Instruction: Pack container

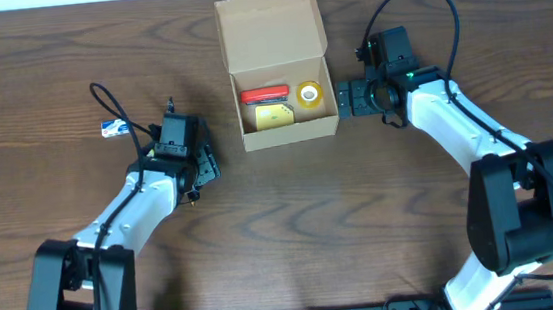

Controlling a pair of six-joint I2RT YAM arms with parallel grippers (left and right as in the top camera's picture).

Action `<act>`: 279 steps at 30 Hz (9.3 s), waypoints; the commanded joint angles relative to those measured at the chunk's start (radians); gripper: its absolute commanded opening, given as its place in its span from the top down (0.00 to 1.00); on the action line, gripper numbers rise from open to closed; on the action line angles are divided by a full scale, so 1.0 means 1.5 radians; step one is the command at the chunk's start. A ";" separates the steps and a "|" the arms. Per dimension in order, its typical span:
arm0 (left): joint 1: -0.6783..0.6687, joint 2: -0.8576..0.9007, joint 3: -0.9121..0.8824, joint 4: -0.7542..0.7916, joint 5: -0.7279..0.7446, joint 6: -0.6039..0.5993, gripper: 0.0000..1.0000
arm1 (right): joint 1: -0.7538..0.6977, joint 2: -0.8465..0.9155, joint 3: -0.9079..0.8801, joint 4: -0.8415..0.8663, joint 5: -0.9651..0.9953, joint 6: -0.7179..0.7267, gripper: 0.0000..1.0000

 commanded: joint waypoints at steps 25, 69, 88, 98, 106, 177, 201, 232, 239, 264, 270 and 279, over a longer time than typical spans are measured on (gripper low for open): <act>0.004 0.041 0.011 0.008 0.009 0.017 0.63 | -0.003 0.000 0.001 -0.001 -0.002 0.007 0.01; -0.009 0.081 0.488 -0.089 0.282 0.603 0.94 | -0.003 0.000 0.001 -0.001 -0.002 0.007 0.01; -0.123 0.185 0.488 -0.156 0.293 0.835 0.94 | -0.003 0.000 0.001 -0.001 -0.002 0.007 0.01; -0.145 0.186 0.488 -0.206 0.287 0.859 0.95 | -0.003 0.000 0.001 -0.001 -0.002 0.007 0.01; -0.145 0.214 0.488 -0.206 0.317 0.865 0.94 | -0.003 0.000 0.001 -0.001 -0.002 0.007 0.01; -0.144 0.245 0.488 -0.256 0.251 0.915 0.46 | -0.003 0.000 0.001 -0.001 -0.002 0.007 0.01; -0.092 0.244 0.683 -0.327 0.225 0.906 0.42 | -0.003 0.000 0.001 -0.001 -0.002 0.007 0.01; 0.103 0.237 0.917 -0.720 -0.067 -0.031 0.94 | -0.003 0.000 0.001 -0.001 -0.002 0.007 0.01; 0.120 0.237 0.916 -0.730 -0.168 -0.175 0.94 | -0.003 0.000 0.001 -0.001 -0.002 0.007 0.01; 0.254 0.238 0.674 -0.477 -0.115 -0.517 0.94 | -0.003 0.000 0.001 -0.001 -0.002 0.007 0.01; 0.254 0.238 0.621 -0.470 -0.112 -0.653 0.80 | -0.003 0.000 0.001 -0.001 -0.002 0.007 0.01; 0.263 0.249 0.558 -0.422 -0.042 -0.772 0.48 | -0.003 0.000 0.001 -0.001 -0.002 0.007 0.01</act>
